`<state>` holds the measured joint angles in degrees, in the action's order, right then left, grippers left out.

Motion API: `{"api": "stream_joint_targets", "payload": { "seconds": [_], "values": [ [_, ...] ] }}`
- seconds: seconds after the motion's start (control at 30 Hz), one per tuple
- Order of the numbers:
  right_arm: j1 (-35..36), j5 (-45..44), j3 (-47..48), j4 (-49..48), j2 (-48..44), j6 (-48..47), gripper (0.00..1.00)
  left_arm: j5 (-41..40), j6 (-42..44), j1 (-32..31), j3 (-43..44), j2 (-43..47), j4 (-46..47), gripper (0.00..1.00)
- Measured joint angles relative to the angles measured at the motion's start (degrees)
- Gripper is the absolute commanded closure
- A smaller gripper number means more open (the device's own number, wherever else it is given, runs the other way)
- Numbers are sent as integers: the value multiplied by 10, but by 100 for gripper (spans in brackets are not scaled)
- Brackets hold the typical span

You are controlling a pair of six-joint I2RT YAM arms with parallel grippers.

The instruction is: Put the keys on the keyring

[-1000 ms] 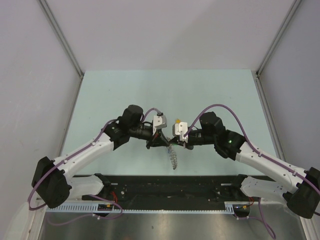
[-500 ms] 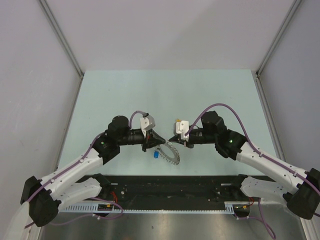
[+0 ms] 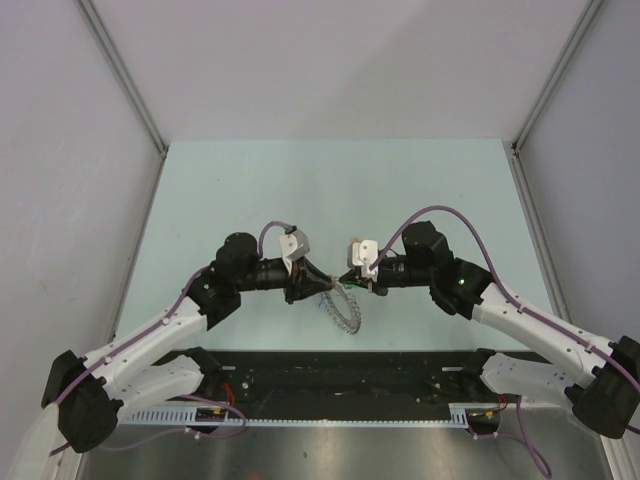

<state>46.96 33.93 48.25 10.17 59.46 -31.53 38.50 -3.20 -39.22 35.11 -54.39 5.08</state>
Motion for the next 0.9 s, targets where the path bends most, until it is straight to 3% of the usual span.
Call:
{"api": "stream_joint_targets", "payload": {
  "seconds": [0.2,0.43,0.9],
  "values": [
    [1,8,0,7,0,0,100,26,36,0,6,-1,-37,59],
    [2,15,0,12,0,-1,100,44,95,0,64,-42,-103,55],
    [5,22,0,18,0,-2,100,89,168,0,122,-113,-171,72]
  ]
}}
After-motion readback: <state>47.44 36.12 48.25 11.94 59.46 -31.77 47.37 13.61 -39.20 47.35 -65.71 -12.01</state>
